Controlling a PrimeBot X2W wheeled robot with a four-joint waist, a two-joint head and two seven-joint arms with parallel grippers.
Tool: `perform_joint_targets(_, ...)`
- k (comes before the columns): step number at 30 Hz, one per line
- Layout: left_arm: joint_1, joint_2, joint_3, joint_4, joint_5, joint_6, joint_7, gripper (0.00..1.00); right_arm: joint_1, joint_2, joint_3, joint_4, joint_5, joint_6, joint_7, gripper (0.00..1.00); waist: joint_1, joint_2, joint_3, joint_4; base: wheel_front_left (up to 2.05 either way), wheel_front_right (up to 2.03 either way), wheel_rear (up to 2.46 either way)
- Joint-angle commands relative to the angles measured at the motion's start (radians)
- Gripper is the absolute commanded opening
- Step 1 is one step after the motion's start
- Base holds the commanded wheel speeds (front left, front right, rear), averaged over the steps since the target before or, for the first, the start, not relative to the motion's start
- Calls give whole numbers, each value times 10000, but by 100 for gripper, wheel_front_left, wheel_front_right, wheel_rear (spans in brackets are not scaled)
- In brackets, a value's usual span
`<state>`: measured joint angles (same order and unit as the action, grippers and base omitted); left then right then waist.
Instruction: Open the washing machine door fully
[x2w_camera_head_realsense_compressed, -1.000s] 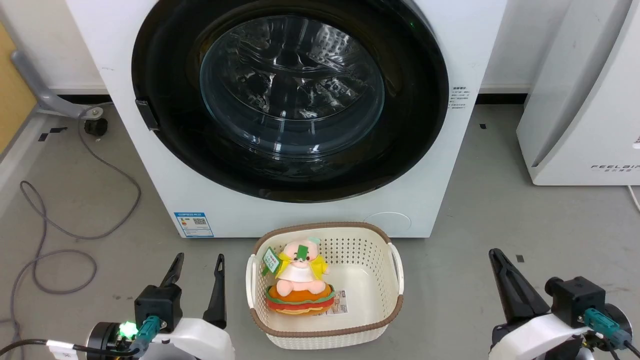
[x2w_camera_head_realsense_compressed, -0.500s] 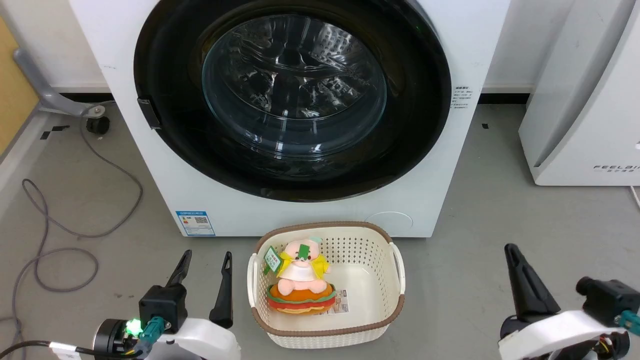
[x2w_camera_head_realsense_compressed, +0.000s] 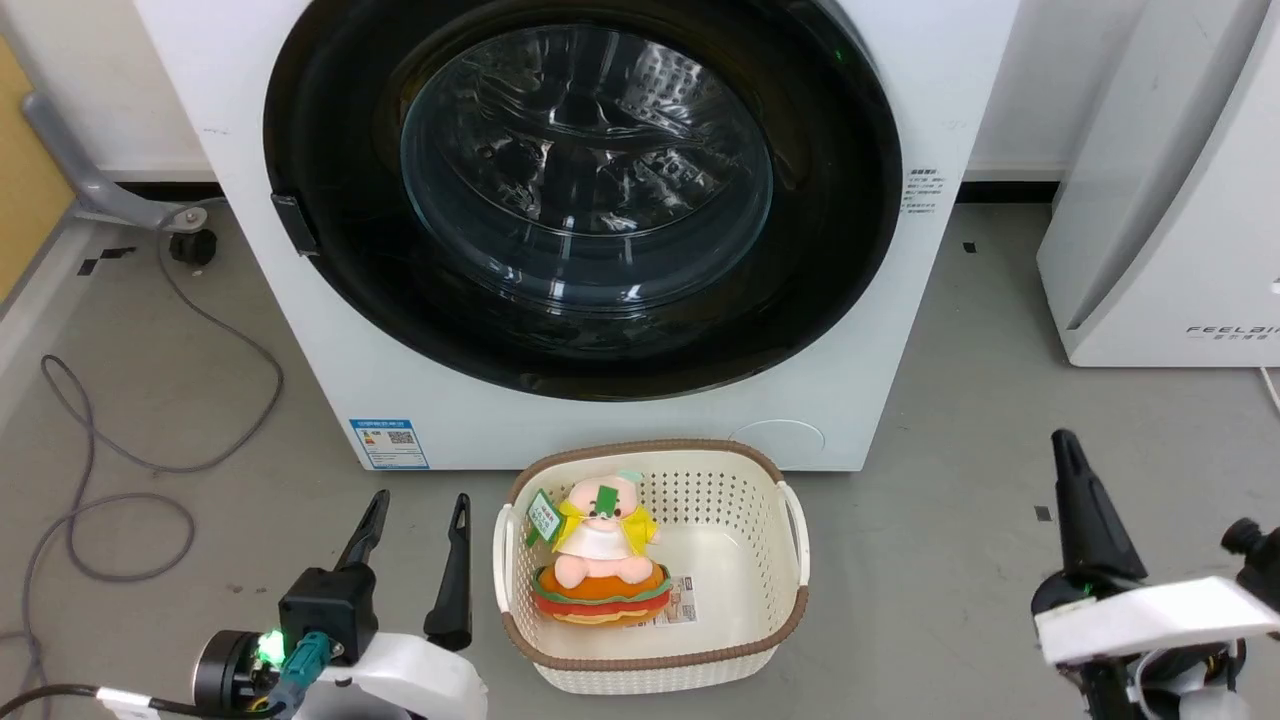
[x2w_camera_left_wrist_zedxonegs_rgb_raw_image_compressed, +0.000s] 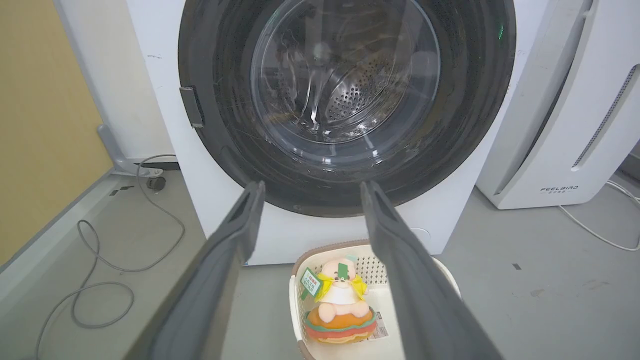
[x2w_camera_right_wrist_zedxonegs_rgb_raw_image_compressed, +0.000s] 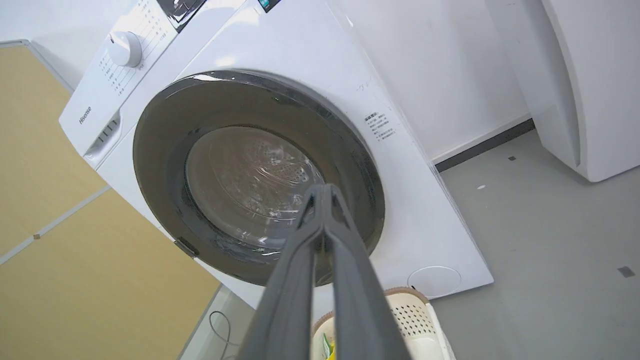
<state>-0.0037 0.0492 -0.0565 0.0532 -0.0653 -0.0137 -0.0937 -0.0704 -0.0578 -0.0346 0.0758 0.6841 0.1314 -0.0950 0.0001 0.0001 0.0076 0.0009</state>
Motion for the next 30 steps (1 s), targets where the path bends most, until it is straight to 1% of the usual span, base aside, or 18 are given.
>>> perform_joint_targets(1, -174, 8, -63, 33, -107, -57, -108, 100, -226, -66, -64, 91, 470, -2, -90, 0, 0, -1, 2, -3, 0, 0, 0)
perform_joint_targets(11, -250, 8, -228, 83, -269, -54, -317, 100, -1168, -354, -303, 764, 2894, -3, -300, 0, 0, -1, 23, 31, 0, 0, 0)
perform_joint_targets(18, -319, 8, -326, 99, -381, -52, -463, 100, -1995, -813, -183, 1454, 4564, -3, -448, 0, 0, -1, 99, 81, 0, 0, 0)
perform_joint_targets(25, -439, 8, -422, 105, -482, -59, -609, 100, -3152, -1418, 318, 2363, 6110, -4, -594, 0, 0, -1, 267, 130, 0, 0, 0)
perform_joint_targets(26, -482, 8, -456, 94, -513, -59, -651, 100, -3567, -1633, 567, 2670, 6511, -4, -636, 0, 0, -1, 346, 149, 0, 0, 0)
perform_joint_targets(30, -630, 9, -545, 51, -575, -60, -734, 100, -4516, -2088, 1173, 3310, 7336, -4, -712, 0, 0, -1, 563, 216, 0, 0, 0)
